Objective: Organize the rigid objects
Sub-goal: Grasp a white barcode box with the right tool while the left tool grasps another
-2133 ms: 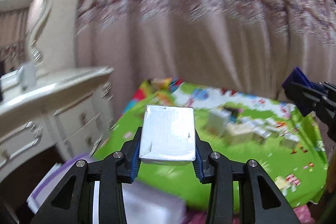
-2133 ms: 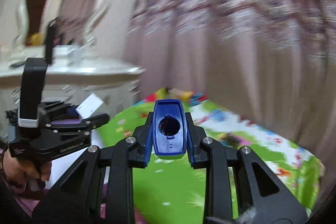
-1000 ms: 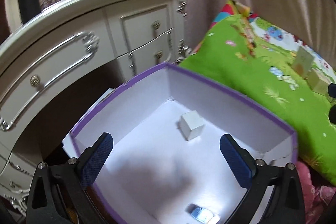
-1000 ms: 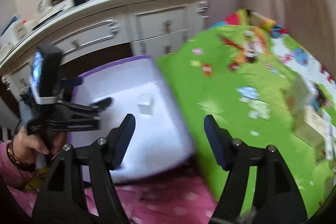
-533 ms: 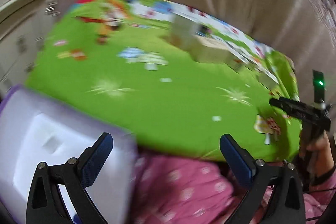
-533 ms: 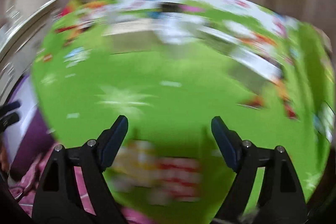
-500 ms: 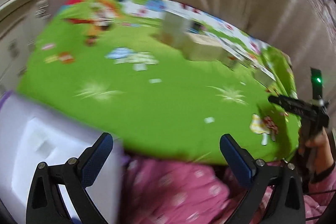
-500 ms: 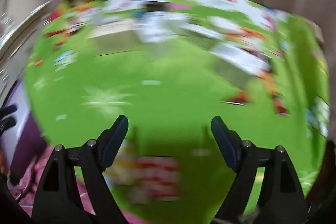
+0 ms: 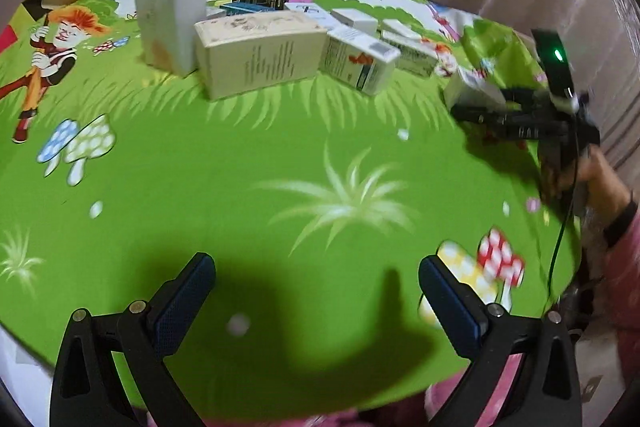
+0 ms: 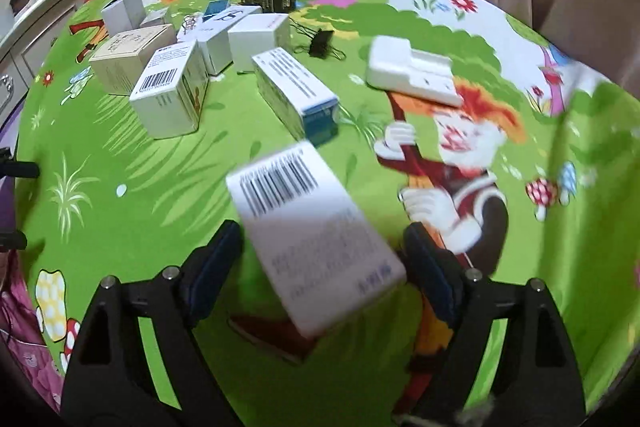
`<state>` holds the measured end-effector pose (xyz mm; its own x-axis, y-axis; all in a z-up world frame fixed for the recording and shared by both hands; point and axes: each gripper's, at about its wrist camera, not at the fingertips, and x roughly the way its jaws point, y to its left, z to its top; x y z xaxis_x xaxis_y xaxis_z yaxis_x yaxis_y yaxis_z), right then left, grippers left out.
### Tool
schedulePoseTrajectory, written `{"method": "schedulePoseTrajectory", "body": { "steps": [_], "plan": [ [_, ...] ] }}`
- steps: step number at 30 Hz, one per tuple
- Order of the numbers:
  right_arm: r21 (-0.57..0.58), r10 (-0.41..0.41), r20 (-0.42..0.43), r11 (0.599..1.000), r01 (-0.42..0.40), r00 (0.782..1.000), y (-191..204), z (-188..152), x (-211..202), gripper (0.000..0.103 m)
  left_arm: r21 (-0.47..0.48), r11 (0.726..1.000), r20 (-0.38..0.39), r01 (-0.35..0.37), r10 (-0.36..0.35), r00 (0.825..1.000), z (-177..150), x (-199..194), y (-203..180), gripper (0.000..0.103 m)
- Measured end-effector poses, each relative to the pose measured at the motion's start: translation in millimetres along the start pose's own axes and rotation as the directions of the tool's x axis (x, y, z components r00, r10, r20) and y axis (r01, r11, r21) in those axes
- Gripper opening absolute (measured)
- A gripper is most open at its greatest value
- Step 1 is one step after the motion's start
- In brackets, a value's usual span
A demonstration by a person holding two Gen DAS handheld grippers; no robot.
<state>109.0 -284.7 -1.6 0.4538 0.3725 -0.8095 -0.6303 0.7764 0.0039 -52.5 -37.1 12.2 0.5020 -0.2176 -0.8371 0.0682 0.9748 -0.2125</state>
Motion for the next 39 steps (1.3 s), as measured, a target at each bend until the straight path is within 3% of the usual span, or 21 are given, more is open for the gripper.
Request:
{"method": "schedulePoseTrajectory", "body": {
  "steps": [1,2,9,12,16,17,18,19,24,26,32,34,35,39],
  "plan": [
    [0.002,0.007,0.017,1.000,-0.007,1.000,2.2,-1.0,-1.9,0.049,-0.014,1.000,0.000,0.008,-0.008,1.000,4.4,2.7,-0.9,0.103],
    [0.017,0.014,0.027,1.000,-0.015,1.000,5.9,-3.1,-5.3,0.044,-0.039,0.999,0.005,0.014,-0.013,1.000,11.6,7.8,-4.1,0.103],
    [0.099,-0.083,0.050,0.992,0.078,0.995,45.7,-35.7,-30.2,0.044,-0.195,0.980,0.038,0.031,-0.024,0.999,80.3,52.0,-36.8,0.103],
    [0.124,-0.096,0.044,0.988,0.090,0.994,49.2,-38.6,-31.6,0.044,-0.280,0.958,0.041,-0.056,0.070,0.997,118.5,84.2,-48.9,0.103],
    [0.156,-0.063,0.046,0.986,0.055,0.997,42.3,-37.9,-30.7,0.045,-0.227,0.950,0.059,-0.215,0.234,0.970,144.0,111.1,-63.1,0.100],
    [0.153,-0.067,0.046,0.986,0.059,0.997,43.8,-38.0,-30.9,0.044,-0.179,0.958,0.080,-0.226,0.243,0.967,142.7,110.7,-67.0,0.082],
    [0.149,-0.072,0.044,0.987,0.065,0.996,45.5,-37.8,-30.8,0.044,-0.137,0.962,0.091,-0.234,0.248,0.965,140.0,109.0,-71.3,0.049],
    [0.144,-0.078,0.043,0.987,0.071,0.996,46.5,-37.2,-30.7,0.044,-0.053,0.972,0.102,-0.228,0.232,0.967,130.8,103.1,-75.8,0.040],
    [0.150,-0.069,0.044,0.987,0.062,0.997,45.2,-37.4,-31.0,0.044,0.096,0.989,0.115,-0.115,0.104,0.988,61.8,50.2,-45.5,0.041],
    [0.149,-0.061,0.042,0.987,0.055,0.997,45.0,-37.3,-30.8,0.044,0.128,0.984,0.117,-0.124,0.109,0.987,35.9,28.5,-22.3,0.041],
    [0.151,-0.066,0.040,0.987,0.059,0.997,45.5,-37.5,-30.7,0.045,0.057,0.997,0.109,-0.055,0.049,0.993,24.6,8.8,24.3,0.044],
    [0.153,-0.068,0.040,0.986,0.061,0.997,45.8,-37.5,-30.8,0.045,0.047,0.996,0.104,-0.082,0.076,0.992,31.5,13.0,23.1,0.068],
    [0.157,-0.069,0.039,0.986,0.062,0.997,45.5,-37.4,-30.9,0.046,0.043,0.992,0.106,-0.122,0.117,0.987,32.1,14.4,22.3,0.088],
    [0.170,-0.070,0.036,0.983,0.063,0.997,42.1,-37.7,-30.3,0.052,0.017,0.989,0.129,-0.147,0.144,0.981,27.3,17.8,26.9,0.091]
  ]
}}
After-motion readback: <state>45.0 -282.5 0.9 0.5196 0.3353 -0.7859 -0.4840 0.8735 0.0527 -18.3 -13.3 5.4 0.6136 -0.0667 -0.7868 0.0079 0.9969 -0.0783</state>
